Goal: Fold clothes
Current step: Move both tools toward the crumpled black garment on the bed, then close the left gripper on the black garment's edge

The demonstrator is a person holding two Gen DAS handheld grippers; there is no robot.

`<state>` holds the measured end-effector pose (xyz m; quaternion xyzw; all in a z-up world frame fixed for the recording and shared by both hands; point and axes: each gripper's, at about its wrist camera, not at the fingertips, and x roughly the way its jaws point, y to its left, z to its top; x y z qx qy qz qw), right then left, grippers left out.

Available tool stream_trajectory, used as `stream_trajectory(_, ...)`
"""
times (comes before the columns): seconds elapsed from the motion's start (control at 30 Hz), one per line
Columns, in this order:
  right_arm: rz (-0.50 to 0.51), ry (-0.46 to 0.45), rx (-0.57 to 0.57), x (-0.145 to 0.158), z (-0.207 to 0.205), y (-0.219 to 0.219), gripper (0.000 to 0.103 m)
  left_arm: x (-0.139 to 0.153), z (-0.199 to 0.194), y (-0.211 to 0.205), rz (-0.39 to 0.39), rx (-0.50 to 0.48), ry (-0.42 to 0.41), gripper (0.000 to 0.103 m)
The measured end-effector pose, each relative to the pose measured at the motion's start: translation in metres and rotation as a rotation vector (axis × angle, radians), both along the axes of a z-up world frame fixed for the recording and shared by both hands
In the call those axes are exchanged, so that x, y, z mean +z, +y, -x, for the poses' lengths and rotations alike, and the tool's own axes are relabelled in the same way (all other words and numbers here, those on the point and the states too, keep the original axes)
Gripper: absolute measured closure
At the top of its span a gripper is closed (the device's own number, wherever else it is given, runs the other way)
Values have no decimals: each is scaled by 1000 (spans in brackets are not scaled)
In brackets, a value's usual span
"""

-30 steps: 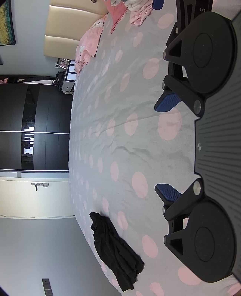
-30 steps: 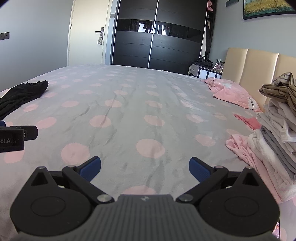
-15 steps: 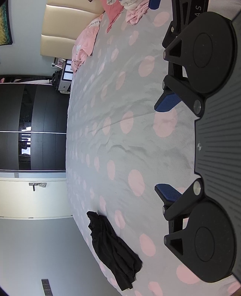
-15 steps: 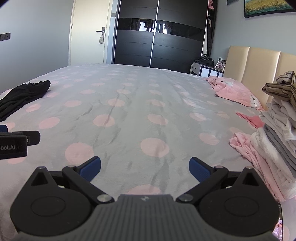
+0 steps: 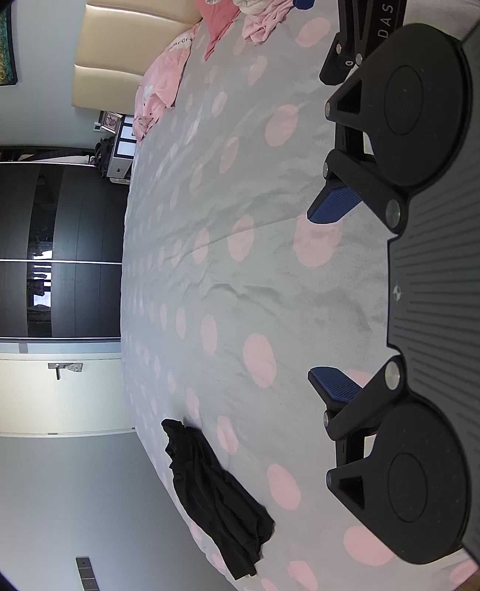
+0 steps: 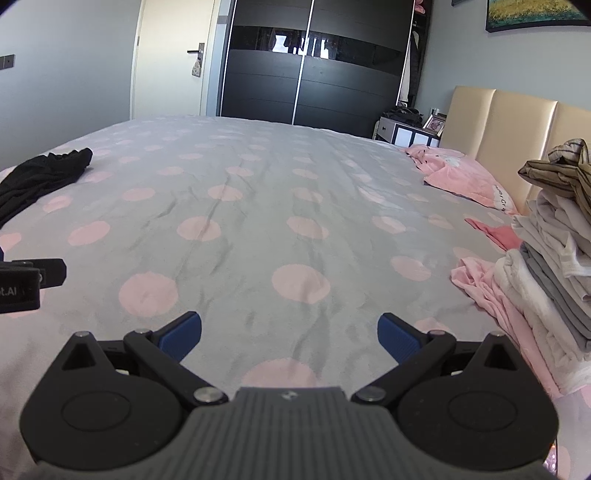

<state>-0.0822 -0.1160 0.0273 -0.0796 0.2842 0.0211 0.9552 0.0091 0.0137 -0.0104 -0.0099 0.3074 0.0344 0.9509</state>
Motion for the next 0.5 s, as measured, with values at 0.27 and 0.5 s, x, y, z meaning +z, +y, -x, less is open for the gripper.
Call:
stream_trajectory(0.27,2,23,-12,-4,-8,-3,1,-12,-7,13,-4,35,33,18)
stream_trajectory(0.5,9,78,-38,-17,-31,-12,1,-23,-21,41,-42,92,78,18)
